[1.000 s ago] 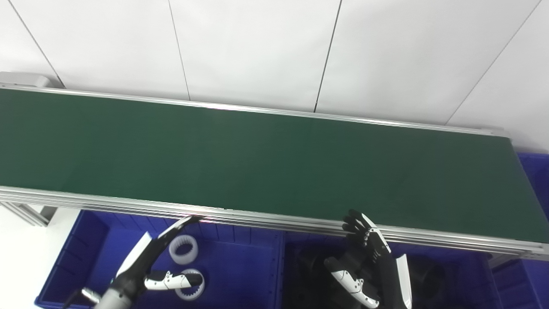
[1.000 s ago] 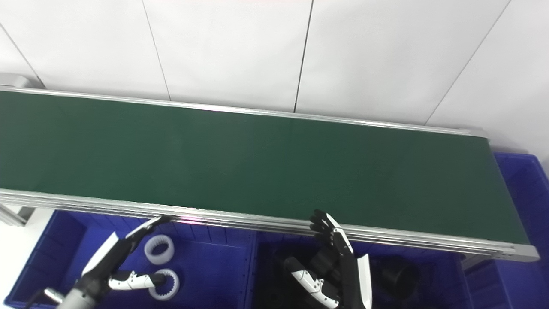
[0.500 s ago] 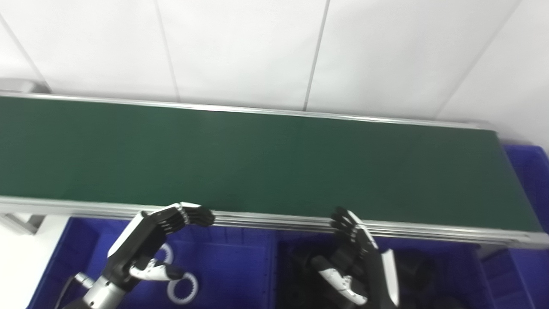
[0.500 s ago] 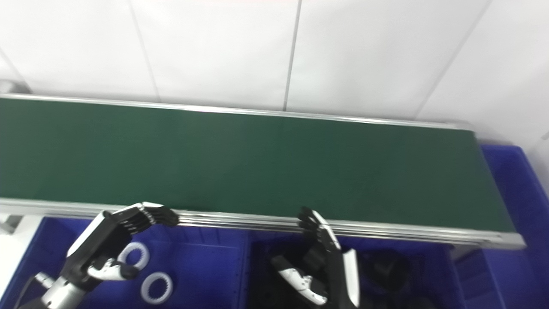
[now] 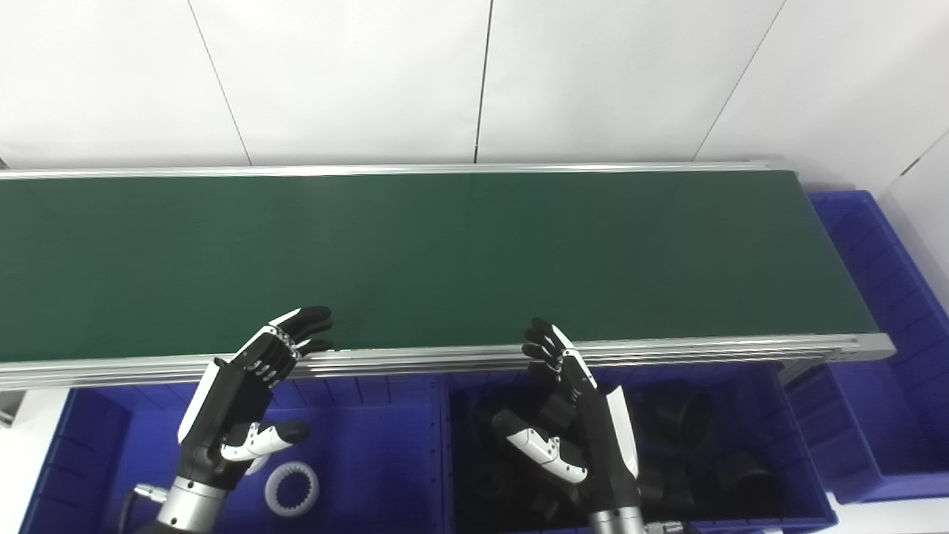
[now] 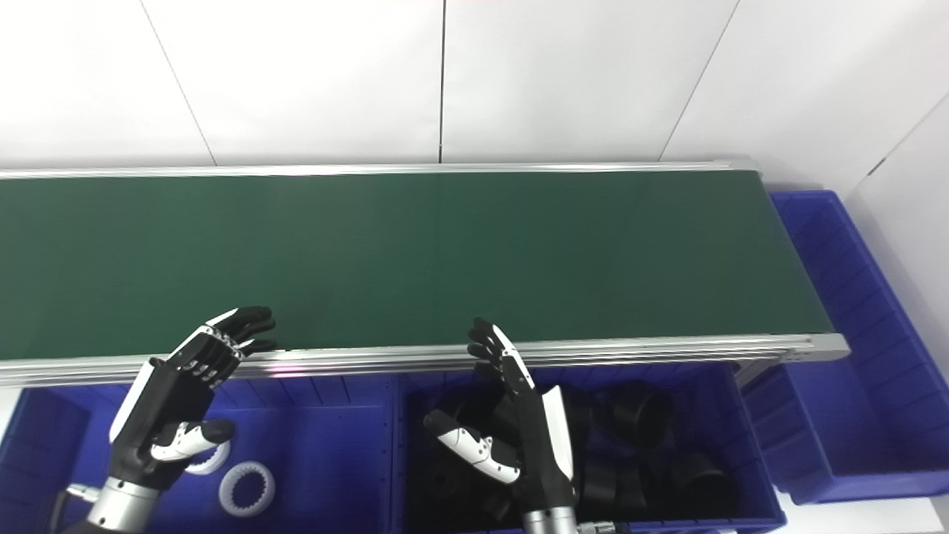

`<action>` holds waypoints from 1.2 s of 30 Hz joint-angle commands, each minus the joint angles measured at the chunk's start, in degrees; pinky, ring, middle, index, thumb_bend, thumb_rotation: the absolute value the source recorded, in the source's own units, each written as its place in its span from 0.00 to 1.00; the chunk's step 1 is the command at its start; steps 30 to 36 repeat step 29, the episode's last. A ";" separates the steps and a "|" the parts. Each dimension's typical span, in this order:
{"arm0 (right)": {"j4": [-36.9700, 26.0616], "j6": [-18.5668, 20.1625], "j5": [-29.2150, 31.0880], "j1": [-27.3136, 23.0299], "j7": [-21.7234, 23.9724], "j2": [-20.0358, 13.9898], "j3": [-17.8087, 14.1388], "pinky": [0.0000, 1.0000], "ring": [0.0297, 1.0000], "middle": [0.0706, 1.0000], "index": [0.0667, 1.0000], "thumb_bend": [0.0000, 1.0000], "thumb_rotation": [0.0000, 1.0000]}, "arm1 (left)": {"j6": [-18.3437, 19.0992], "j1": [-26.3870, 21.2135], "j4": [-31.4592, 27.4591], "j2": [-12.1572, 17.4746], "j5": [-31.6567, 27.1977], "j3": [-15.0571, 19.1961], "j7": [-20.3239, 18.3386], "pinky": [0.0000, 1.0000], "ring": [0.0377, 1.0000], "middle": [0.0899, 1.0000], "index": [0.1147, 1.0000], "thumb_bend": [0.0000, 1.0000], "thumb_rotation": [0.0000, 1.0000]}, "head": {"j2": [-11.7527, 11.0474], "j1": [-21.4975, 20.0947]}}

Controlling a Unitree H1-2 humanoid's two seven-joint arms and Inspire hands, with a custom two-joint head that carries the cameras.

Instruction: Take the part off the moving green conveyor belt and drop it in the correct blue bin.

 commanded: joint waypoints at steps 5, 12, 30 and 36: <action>-1.09 -1.27 0.89 -0.05 1.45 0.22 -0.43 0.75 0.80 0.84 0.87 0.72 0.55 | -1.75 1.91 -0.41 -4.78 2.13 3.48 -4.08 0.86 0.90 0.90 0.90 1.00 0.47 | -0.03 0.70; -0.91 -0.54 2.55 -0.16 3.00 0.12 -1.02 0.76 0.81 0.84 0.88 0.72 0.55 | -1.75 3.08 -0.67 -7.35 5.44 3.17 -3.35 0.88 0.92 0.92 0.91 1.00 0.46 | -0.23 0.53; -0.06 -2.30 4.03 -0.20 4.25 -0.49 -2.76 0.75 0.80 0.83 0.86 0.72 0.55 | -1.75 4.29 -1.29 -8.17 11.22 1.55 2.31 0.88 0.92 0.92 0.91 1.00 0.48 | -0.55 1.84; -0.06 -2.30 4.03 -0.20 4.25 -0.49 -2.76 0.75 0.80 0.83 0.86 0.72 0.55 | -1.75 4.29 -1.29 -8.17 11.22 1.55 2.31 0.88 0.92 0.92 0.91 1.00 0.48 | -0.55 1.84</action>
